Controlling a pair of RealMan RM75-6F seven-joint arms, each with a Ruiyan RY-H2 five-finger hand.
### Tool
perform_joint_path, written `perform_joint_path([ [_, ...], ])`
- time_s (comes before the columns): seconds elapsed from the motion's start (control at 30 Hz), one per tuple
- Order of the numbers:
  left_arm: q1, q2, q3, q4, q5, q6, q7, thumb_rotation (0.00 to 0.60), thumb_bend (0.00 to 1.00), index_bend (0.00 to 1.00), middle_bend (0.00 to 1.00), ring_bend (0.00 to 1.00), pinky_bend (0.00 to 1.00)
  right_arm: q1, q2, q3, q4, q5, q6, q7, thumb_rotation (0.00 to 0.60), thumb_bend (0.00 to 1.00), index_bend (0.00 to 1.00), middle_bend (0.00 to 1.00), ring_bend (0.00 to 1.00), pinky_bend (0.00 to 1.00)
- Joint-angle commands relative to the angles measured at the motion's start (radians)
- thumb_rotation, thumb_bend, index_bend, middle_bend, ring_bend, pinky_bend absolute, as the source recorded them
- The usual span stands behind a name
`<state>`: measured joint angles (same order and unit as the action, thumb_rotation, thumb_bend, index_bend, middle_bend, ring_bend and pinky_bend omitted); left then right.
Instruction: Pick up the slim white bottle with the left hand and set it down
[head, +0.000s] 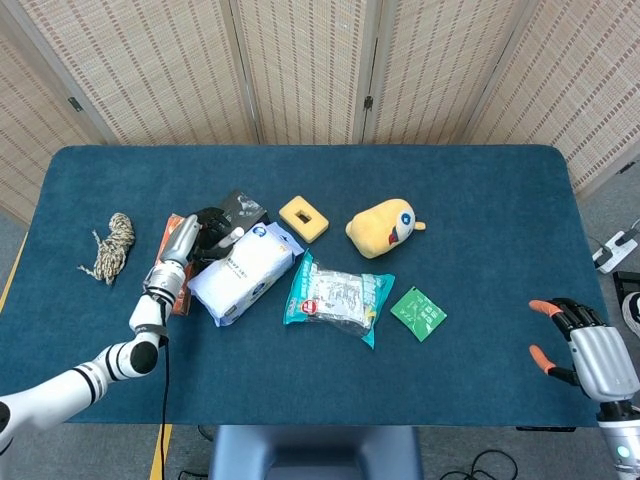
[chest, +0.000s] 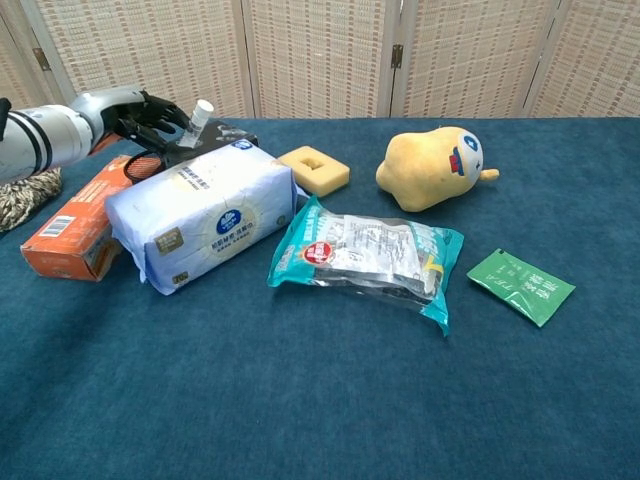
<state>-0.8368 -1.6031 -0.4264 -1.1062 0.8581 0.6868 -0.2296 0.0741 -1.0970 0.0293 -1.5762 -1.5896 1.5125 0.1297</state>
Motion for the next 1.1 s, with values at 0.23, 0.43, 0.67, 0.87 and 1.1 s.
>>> perform_joint_path([
  [0.23, 0.004, 0.020, 0.007, -0.027, -0.009, -0.018, -0.003, 0.600, 0.37, 0.47, 0.24, 0.14, 0.10, 0.002, -0.001, 0.000, 0.002, 0.002, -0.004, 0.003, 0.600, 0.23, 0.25, 0.29, 0.20, 0.25],
  [0.43, 0.009, 0.037, 0.013, -0.044, -0.010, -0.015, 0.000, 0.600, 0.40, 0.48, 0.24, 0.14, 0.10, 0.002, -0.003, 0.001, 0.005, 0.002, -0.004, 0.005, 0.600, 0.23, 0.25, 0.29, 0.20, 0.25],
  [0.67, 0.008, 0.042, 0.020, -0.054, -0.011, -0.013, 0.006, 0.600, 0.40, 0.50, 0.24, 0.14, 0.10, 0.002, -0.003, 0.001, 0.006, 0.003, -0.004, 0.006, 0.600, 0.23, 0.25, 0.29, 0.20, 0.25],
  [0.87, 0.005, 0.041, 0.023, -0.056, -0.010, -0.008, 0.007, 0.600, 0.40, 0.50, 0.25, 0.14, 0.10, 0.000, -0.003, 0.000, 0.006, 0.004, -0.002, 0.007, 0.600, 0.23, 0.25, 0.29, 0.20, 0.25],
  [1.1, 0.001, 0.036, 0.025, -0.054, -0.013, -0.005, 0.008, 0.600, 0.41, 0.51, 0.25, 0.15, 0.10, -0.002, -0.001, 0.000, 0.005, 0.005, 0.001, 0.006, 0.600, 0.23, 0.25, 0.29, 0.20, 0.25],
])
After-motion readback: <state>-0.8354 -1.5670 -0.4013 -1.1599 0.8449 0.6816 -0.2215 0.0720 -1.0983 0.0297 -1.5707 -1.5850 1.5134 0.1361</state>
